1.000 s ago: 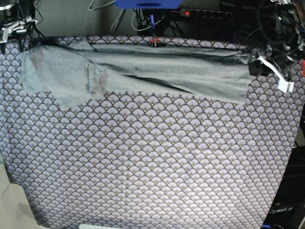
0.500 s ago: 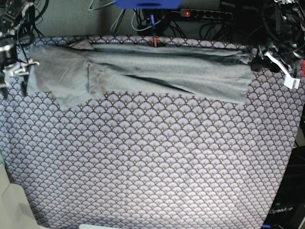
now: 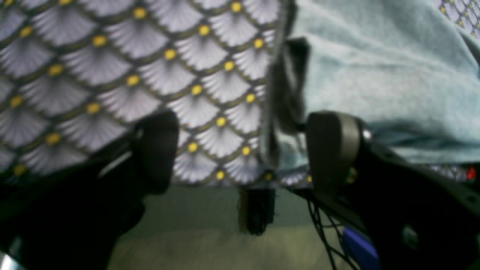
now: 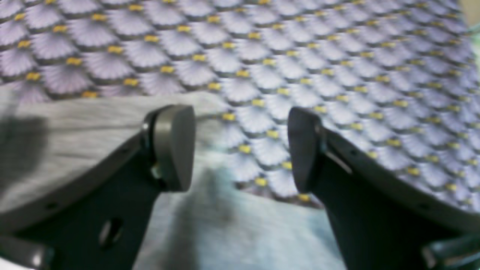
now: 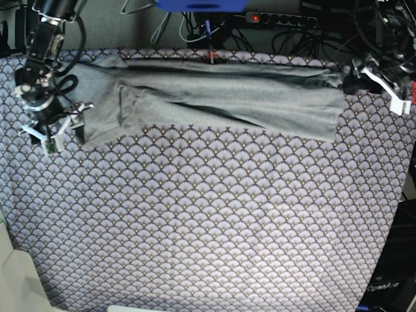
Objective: Fold the T-shirt properly
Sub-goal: 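Regrasp the strip's end with the right gripper and tuck it flat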
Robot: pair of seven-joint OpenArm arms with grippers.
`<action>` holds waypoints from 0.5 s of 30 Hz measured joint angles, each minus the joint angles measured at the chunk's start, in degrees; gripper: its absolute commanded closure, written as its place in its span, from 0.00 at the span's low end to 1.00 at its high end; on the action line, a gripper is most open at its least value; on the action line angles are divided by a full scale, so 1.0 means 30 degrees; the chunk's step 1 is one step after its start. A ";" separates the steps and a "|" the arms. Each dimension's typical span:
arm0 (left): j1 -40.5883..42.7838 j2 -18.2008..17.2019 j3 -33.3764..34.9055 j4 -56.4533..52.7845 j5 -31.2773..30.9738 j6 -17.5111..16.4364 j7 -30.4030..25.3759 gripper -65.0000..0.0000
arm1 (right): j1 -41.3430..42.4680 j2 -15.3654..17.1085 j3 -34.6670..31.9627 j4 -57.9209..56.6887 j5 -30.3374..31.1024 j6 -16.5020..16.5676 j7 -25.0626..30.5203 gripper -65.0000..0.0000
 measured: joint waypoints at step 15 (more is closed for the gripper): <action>0.0000 0.0087 0.0015 0.0022 -0.0015 0.0015 0.0015 0.20 | 0.1843 -0.0182 0.0204 -0.3665 0.0022 -0.0007 -0.0007 0.40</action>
